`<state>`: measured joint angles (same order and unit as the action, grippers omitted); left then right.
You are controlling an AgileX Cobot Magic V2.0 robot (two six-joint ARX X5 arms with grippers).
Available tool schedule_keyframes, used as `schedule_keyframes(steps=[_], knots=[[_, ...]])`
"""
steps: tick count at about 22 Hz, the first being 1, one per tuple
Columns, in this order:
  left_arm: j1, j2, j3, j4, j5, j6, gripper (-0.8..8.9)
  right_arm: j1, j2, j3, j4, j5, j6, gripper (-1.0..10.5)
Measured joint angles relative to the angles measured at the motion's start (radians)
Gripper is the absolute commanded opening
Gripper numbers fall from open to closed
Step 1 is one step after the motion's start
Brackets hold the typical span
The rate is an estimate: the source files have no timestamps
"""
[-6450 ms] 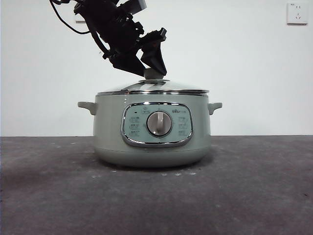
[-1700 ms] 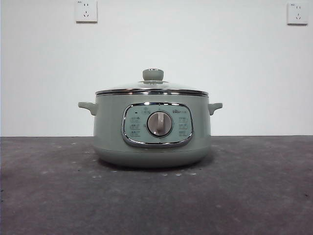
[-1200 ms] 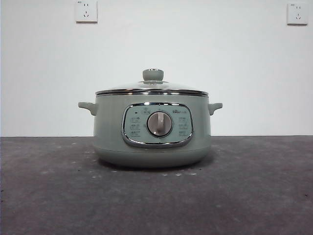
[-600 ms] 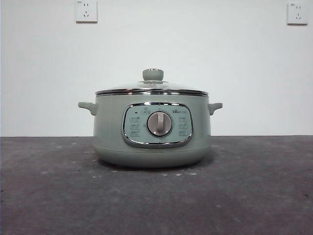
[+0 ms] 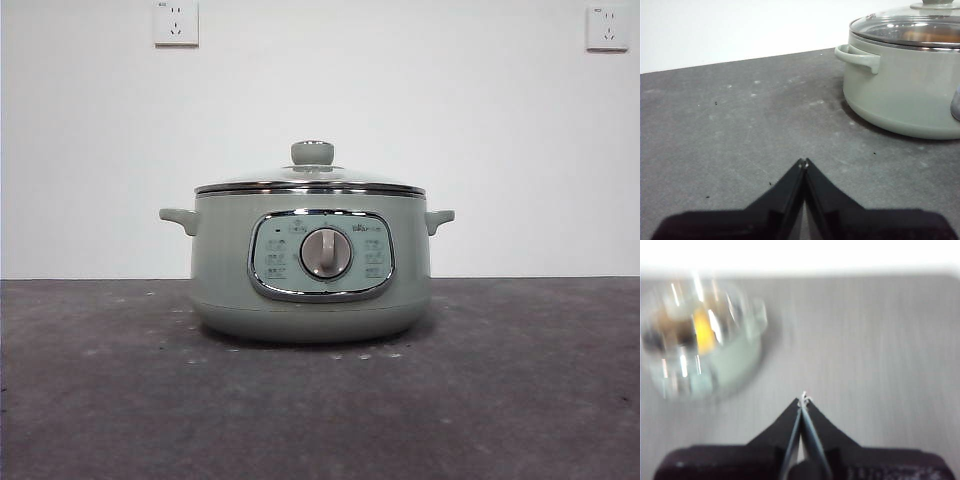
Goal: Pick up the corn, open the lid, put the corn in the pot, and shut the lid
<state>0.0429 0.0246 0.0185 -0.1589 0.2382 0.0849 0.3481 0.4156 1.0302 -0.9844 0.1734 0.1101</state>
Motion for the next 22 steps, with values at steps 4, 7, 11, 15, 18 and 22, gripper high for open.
schedule_keyframes(steps=[4, 7, 11, 15, 18, 22], knots=[[0.000, 0.008, 0.000, 0.000, 0.000, 0.000, -0.03, -0.192, -0.119, -0.282, 0.423, -0.188, -0.096, 0.0], [0.000, 0.009, 0.000, 0.000, 0.000, 0.000, -0.03, -0.257, -0.213, -0.528, 0.671, -0.204, -0.111, 0.0], [0.000, 0.011, 0.000, 0.000, 0.000, 0.000, -0.03, -0.282, -0.305, -0.742, 0.800, -0.204, -0.111, 0.0], [0.000, 0.011, 0.000, 0.000, 0.000, 0.000, -0.03, -0.290, -0.380, -0.892, 0.841, -0.204, -0.111, 0.0], [0.000, 0.011, 0.000, 0.001, 0.000, 0.000, -0.03, -0.290, -0.405, -0.958, 0.844, -0.204, -0.111, 0.0], [0.000, 0.015, 0.000, 0.002, 0.000, 0.000, -0.03, -0.290, -0.405, -1.005, 0.835, -0.205, -0.111, 0.0]])
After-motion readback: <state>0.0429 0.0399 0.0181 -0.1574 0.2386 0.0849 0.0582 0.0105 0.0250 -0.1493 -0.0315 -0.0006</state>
